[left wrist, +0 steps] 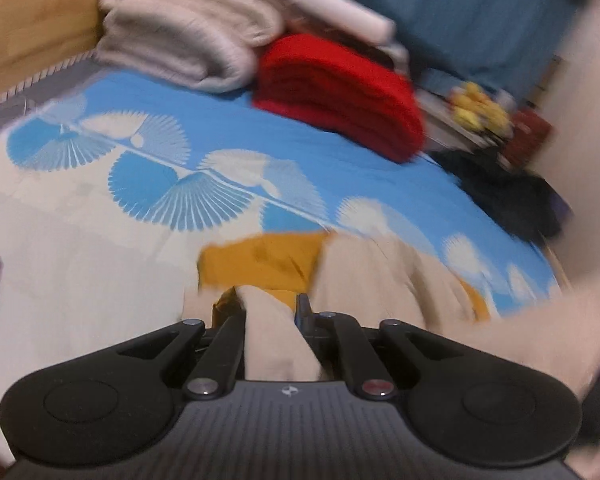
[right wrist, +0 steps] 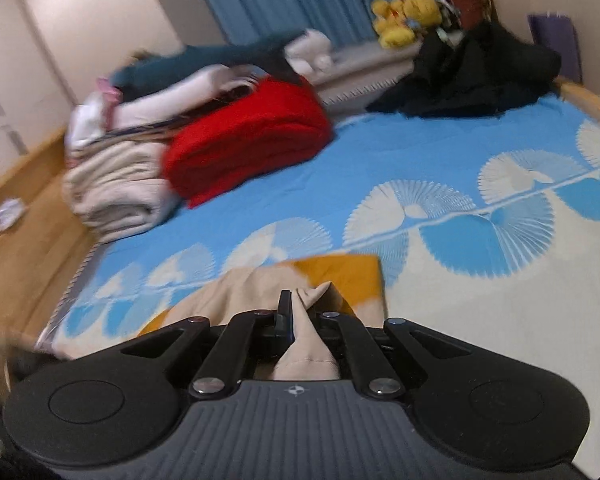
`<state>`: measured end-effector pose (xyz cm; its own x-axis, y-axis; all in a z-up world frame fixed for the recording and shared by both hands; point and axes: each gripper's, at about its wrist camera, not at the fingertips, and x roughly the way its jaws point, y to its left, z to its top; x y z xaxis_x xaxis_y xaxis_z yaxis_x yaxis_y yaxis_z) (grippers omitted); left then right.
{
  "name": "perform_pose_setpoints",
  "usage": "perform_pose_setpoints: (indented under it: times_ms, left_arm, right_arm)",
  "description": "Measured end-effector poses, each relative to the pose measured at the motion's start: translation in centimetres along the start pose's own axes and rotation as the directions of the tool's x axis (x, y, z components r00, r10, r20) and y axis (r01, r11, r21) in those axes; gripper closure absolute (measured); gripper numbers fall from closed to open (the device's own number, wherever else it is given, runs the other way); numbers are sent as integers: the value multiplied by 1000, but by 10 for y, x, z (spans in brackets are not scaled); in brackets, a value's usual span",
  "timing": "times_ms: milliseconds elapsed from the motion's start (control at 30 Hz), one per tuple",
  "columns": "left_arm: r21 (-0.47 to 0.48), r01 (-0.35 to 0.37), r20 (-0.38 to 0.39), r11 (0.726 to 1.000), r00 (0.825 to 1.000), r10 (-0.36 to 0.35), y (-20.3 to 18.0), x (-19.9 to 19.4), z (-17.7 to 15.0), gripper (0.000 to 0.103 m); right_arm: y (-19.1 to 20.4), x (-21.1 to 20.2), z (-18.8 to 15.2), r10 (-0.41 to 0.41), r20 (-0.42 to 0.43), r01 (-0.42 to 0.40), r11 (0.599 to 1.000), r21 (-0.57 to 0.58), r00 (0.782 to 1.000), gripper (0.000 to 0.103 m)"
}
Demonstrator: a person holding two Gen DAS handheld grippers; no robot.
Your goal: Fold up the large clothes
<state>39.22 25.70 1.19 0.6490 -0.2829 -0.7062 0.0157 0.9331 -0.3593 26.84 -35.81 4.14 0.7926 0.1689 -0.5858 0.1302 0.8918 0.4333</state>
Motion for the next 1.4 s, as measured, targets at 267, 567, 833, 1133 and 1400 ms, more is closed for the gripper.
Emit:
perform_pose_setpoints:
  times_ms: [267, 567, 833, 1133, 1400]
  left_arm:
    - [-299, -55, -222, 953, 975, -13, 59, 166, 81, 69]
    - [-182, 113, -269, 977, 950, -160, 38, 191, 96, 38]
    - [-520, 326, -2, 790, 924, -383, 33, 163, 91, 0]
    - [-60, 269, 171, 961, 951, -256, -29, 106, 121, 0]
    - [125, -215, 186, 969, 964, 190, -19, 157, 49, 0]
  right_arm:
    - [-51, 156, 38, -85, 96, 56, 962, 266, 992, 24]
    - [-76, 202, -21, -126, 81, 120, 990, 71, 989, 21]
    - [-50, 291, -8, -197, -37, 191, 972, -139, 980, 16]
    - [-35, 273, -12, -251, 61, 259, 944, -205, 966, 101]
    - [-58, 213, -16, -241, 202, 253, 967, -36, 949, 102]
